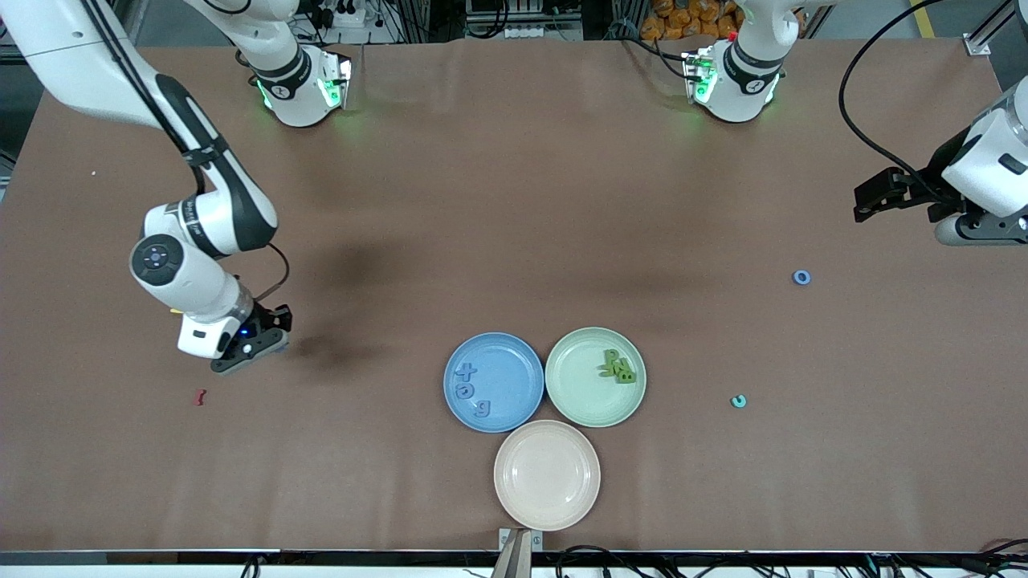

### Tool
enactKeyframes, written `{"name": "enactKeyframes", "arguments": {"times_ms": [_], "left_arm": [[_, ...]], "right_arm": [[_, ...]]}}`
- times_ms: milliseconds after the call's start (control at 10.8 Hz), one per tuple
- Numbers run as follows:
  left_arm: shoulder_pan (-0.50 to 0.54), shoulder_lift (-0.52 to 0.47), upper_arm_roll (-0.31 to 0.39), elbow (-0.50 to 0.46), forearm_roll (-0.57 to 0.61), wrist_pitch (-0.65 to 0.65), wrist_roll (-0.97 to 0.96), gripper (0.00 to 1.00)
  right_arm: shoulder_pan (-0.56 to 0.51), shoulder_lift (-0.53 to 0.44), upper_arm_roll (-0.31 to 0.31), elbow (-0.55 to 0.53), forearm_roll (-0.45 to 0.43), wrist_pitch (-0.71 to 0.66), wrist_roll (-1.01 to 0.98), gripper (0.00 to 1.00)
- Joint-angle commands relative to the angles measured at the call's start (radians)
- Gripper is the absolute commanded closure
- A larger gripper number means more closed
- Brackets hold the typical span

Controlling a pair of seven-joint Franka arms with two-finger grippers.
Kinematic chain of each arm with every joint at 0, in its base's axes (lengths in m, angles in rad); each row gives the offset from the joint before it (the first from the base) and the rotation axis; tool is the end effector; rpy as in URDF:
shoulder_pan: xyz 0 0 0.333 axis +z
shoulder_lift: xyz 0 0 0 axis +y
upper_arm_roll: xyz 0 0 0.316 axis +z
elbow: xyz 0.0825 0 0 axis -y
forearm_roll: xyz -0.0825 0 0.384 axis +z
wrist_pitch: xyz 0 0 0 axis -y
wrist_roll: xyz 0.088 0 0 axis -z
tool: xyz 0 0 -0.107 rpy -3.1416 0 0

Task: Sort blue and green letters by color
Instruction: 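Carry the blue 3 over the blue plate and open the right gripper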

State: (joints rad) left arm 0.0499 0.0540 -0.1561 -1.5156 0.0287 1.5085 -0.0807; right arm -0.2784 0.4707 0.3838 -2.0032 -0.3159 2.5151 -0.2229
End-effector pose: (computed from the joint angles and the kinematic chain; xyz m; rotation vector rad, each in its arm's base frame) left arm 0.5619 -0.0541 0.6153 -3.1142 0.0383 0.0908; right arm 0.6118 0.0593 0.2433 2.9977 0.8169 0.1382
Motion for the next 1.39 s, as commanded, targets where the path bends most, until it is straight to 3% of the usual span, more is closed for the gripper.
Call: {"name": "enactKeyframes", "arguments": {"times_ms": [0,462,924,1202,1294], "left_arm": [[0.007,0.013,-0.002,0.021,-0.021,-0.004,0.007,0.00],[0.008,0.013,-0.002,0.021,-0.021,-0.004,0.009,0.00],[0.010,0.013,-0.002,0.021,-0.021,-0.004,0.009,0.00],[0.010,0.013,-0.002,0.021,-0.023,-0.004,0.009,0.00],[0.010,0.013,-0.002,0.021,-0.023,-0.004,0.007,0.00]], "right_arm": [[0.140,0.028,0.000,0.096,0.114,-0.047,0.236,1.00],[0.373,0.182,-0.002,0.347,0.144,-0.107,0.698,1.00],[0.520,0.377,-0.020,0.576,0.133,-0.104,0.980,1.00],[0.570,0.434,-0.054,0.665,0.135,-0.105,1.063,1.00],[0.565,0.434,-0.056,0.666,0.136,-0.105,1.065,0.88]]}}
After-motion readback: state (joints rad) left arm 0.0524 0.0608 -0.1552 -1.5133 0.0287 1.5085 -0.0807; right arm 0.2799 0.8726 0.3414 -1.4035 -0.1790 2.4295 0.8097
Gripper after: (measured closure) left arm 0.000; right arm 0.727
